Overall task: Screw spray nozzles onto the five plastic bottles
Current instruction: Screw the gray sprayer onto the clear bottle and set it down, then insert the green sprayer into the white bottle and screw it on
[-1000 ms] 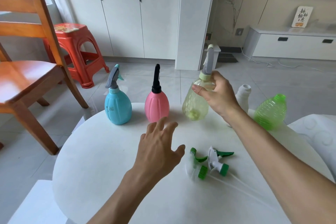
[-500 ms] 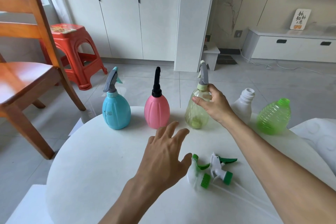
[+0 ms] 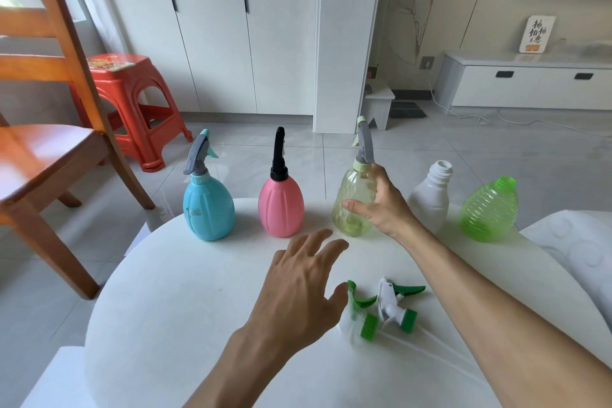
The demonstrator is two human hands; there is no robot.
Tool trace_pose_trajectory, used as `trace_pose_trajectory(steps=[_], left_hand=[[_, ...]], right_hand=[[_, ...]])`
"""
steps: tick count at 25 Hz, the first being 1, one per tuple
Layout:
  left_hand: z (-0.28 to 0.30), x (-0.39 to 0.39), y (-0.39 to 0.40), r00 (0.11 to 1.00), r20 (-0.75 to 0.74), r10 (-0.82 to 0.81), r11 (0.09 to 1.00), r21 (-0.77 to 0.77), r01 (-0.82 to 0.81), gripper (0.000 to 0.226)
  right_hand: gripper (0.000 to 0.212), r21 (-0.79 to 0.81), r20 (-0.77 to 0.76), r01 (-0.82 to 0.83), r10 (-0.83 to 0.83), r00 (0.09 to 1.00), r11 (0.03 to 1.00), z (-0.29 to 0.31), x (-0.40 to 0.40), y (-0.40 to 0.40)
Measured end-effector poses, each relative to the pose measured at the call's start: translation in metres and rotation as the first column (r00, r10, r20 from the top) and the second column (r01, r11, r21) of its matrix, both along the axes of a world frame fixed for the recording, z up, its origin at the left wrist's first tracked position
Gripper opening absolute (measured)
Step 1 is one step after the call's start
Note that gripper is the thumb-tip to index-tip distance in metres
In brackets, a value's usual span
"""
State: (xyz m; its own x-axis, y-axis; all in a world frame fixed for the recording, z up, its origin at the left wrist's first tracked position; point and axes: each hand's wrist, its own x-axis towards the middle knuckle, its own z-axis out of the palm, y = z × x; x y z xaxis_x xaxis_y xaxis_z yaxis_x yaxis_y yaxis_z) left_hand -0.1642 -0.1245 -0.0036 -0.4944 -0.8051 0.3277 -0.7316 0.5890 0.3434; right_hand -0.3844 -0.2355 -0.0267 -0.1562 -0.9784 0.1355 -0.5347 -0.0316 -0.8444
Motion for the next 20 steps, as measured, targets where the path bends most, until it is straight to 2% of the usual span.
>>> trace_pose_trajectory(steps=[3, 4, 5, 6, 7, 8, 10, 11, 13, 15, 17, 20], left_hand=[[0.009, -0.001, 0.001, 0.999, -0.037, -0.013, 1.0, -0.005, 0.013, 0.055], [0.013, -0.002, 0.002, 0.998, -0.061, -0.013, 1.0, -0.01, 0.013, 0.054], [0.016, -0.003, 0.001, 0.997, -0.081, -0.01, 1.0, -0.014, 0.009, 0.053], [0.018, -0.003, 0.0, 0.996, -0.092, -0.002, 1.0, -0.015, 0.001, 0.053], [0.02, -0.004, 0.001, 0.995, -0.101, 0.005, 1.0, -0.013, -0.007, 0.055], [0.022, -0.005, 0.003, 0.994, -0.111, 0.015, 1.0, -0.005, -0.016, 0.059], [0.024, -0.004, 0.006, 0.988, -0.146, 0.039, 0.998, 0.053, -0.032, 0.068], [0.026, -0.003, 0.006, 0.983, -0.173, 0.057, 0.995, 0.096, -0.041, 0.071], [0.027, 0.002, 0.006, 0.97, -0.221, 0.103, 0.984, 0.168, -0.067, 0.072], [0.025, 0.006, 0.002, 0.965, -0.226, 0.135, 0.977, 0.195, -0.091, 0.07], [0.021, 0.007, 0.0, 0.969, -0.211, 0.132, 0.977, 0.195, -0.091, 0.068], [0.017, 0.004, -0.001, 0.979, -0.179, 0.098, 0.983, 0.172, -0.067, 0.066]], right_hand=[[0.094, 0.048, 0.018, 0.033, -0.034, 0.999, 0.998, -0.002, -0.002, 0.022], [0.086, 0.006, 0.025, 0.067, -0.067, 0.997, 0.998, -0.001, -0.004, 0.036], [0.066, -0.096, 0.021, 0.129, -0.128, 0.992, 0.987, -0.001, -0.005, 0.052], [0.041, -0.242, 0.005, 0.222, -0.227, 0.974, 0.945, 0.002, -0.007, 0.066], [0.025, -0.371, 0.015, 0.316, -0.334, 0.942, 0.873, 0.006, -0.012, 0.079], [0.024, -0.446, 0.069, 0.42, -0.437, 0.897, 0.791, 0.013, -0.017, 0.088], [0.028, -0.404, 0.197, 0.593, -0.567, 0.8, 0.696, 0.023, -0.031, 0.094], [0.036, -0.336, 0.215, 0.631, -0.595, 0.774, 0.699, 0.026, -0.04, 0.092], [0.065, -0.163, 0.194, 0.594, -0.564, 0.802, 0.788, 0.024, -0.052, 0.081], [0.083, -0.098, 0.197, 0.534, -0.509, 0.838, 0.84, 0.021, -0.061, 0.067], [0.079, -0.1, 0.204, 0.486, -0.461, 0.864, 0.868, 0.018, -0.069, 0.051], [0.038, -0.036, 0.144, 0.445, -0.436, 0.889, 0.895, 0.016, -0.069, 0.037]])
